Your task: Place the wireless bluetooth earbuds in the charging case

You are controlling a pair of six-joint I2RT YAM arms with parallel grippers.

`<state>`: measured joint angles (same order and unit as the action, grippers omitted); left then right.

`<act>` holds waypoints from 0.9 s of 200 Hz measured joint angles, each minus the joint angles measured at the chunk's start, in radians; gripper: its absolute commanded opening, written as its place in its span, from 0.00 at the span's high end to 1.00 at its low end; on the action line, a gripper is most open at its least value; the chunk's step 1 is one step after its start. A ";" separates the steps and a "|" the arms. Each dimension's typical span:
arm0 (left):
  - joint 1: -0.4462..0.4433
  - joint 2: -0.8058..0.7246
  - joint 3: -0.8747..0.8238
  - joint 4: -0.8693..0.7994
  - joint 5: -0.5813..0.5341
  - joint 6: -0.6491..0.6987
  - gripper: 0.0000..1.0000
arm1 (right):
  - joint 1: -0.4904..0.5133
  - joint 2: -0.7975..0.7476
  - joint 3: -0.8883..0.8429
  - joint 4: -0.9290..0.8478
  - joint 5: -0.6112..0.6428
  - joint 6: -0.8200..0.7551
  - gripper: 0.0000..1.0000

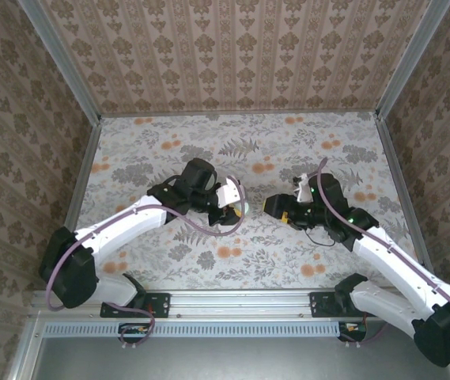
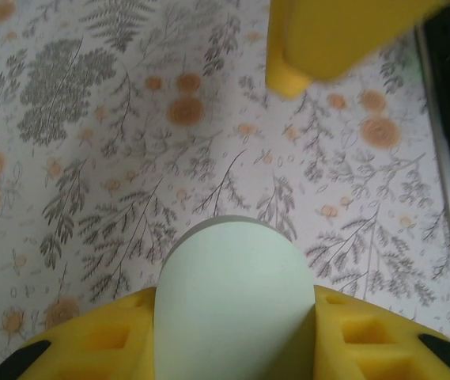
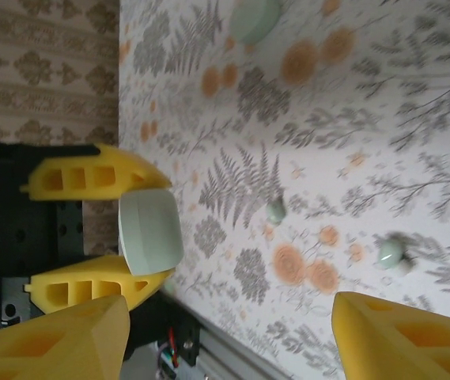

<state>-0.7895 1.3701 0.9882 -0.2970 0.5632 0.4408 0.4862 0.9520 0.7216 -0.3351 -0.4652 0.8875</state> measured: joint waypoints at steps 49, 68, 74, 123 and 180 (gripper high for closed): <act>0.000 -0.002 0.001 0.007 0.076 -0.028 0.72 | 0.064 0.068 0.046 0.048 -0.007 0.007 0.29; 0.000 -0.003 0.001 0.008 0.096 -0.033 0.72 | 0.069 0.087 0.050 0.064 -0.008 0.010 0.29; 0.000 -0.003 0.001 0.010 0.101 -0.035 0.72 | 0.069 0.093 0.050 0.069 -0.008 0.010 0.29; 0.000 -0.005 0.015 0.012 0.132 -0.046 0.72 | 0.079 0.143 0.071 0.095 -0.021 0.015 0.32; 0.000 -0.009 0.023 0.014 0.133 -0.053 0.72 | 0.104 0.175 0.090 0.117 -0.043 0.039 0.55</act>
<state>-0.7891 1.3613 1.0111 -0.2832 0.6964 0.3878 0.5903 1.1271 0.8116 -0.2184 -0.5083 0.9268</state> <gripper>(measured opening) 0.379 0.528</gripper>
